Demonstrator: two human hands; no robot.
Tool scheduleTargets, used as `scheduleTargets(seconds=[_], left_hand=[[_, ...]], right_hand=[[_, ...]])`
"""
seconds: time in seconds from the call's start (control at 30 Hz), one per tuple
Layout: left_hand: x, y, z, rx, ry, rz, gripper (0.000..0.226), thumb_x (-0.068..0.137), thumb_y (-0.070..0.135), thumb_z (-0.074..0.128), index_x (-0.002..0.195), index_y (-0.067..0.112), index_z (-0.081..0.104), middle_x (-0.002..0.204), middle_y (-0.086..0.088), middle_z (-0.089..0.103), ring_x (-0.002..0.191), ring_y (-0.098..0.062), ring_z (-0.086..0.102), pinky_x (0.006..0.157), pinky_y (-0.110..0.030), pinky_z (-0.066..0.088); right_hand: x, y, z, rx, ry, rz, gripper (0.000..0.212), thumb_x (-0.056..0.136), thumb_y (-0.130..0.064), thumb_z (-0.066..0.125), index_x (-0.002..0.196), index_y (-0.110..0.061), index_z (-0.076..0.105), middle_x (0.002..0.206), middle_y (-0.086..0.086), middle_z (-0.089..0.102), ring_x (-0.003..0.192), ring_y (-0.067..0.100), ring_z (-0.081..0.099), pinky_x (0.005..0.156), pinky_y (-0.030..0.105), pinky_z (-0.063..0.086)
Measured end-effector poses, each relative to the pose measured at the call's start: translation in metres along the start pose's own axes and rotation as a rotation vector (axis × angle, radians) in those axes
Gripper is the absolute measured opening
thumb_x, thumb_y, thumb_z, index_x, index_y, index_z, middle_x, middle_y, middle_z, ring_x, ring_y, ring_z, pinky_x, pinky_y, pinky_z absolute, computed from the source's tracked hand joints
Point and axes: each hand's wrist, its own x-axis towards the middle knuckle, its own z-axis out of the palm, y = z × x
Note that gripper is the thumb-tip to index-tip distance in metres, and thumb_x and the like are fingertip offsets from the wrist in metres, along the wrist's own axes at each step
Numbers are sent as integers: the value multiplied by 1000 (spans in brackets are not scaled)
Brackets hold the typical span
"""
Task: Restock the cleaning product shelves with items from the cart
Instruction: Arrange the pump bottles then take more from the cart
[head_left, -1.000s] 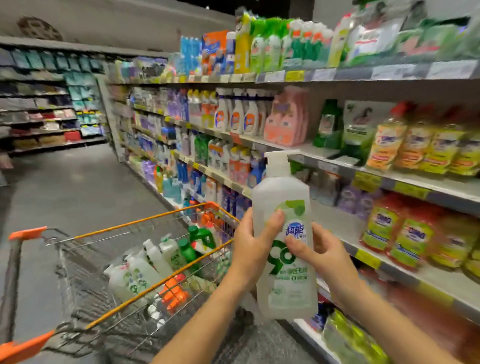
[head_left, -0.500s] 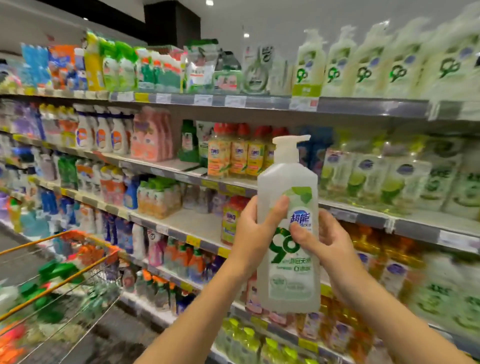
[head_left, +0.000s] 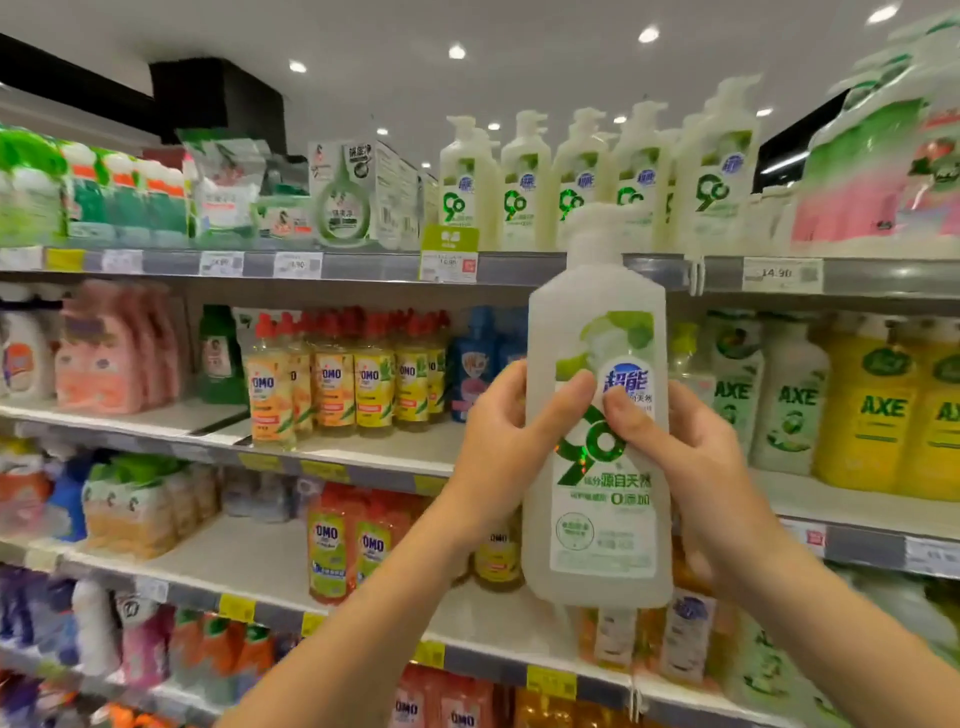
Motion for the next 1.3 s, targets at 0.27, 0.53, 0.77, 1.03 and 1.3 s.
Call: scheduleTargets(seconds=[0.27,0.53,0.77,1.03,1.3], left_hand=[[178,24,-2,116,-127,196,43,86,45,64,116,14,64,105,-5,73,94,-18,71,82,-37,58],[339,56,11,276,-295,337,41,93,48,55,115,13,57,103,2,72,84,-6,71,64,-22,57],[413,10,25,430,-496,229,33,94,44,52,114,18,57,106,4,70,95,-9,68,86,-35,56],[429,-26,38,567,-535,278,15,93,51,48,96,36,50,93,15,65,85,-3,64,67,-26,59],[425,-28,32,661,-621,208,46,78,37,74,114,32,46,101,16,58,91,-5,62,66,-27,60]], right_hand=[[159,-42,-16,-23,86,-211,36,87,-32,63,118,-12,60,101,9,74,91,27,73,73,41,60],[309,-100,-47,-173,188,-444,56,90,-42,63,130,-3,53,106,8,73,95,24,72,78,41,59],[367,-68,-101,-380,184,-339,74,76,-54,67,132,-11,47,116,8,70,105,25,68,95,52,51],[373,-45,-136,-471,-21,-200,46,96,-33,47,137,-11,45,126,9,64,116,25,63,95,46,52],[366,-46,-142,-554,-112,-85,51,88,-11,61,135,-20,45,120,-1,68,109,15,66,85,33,58]])
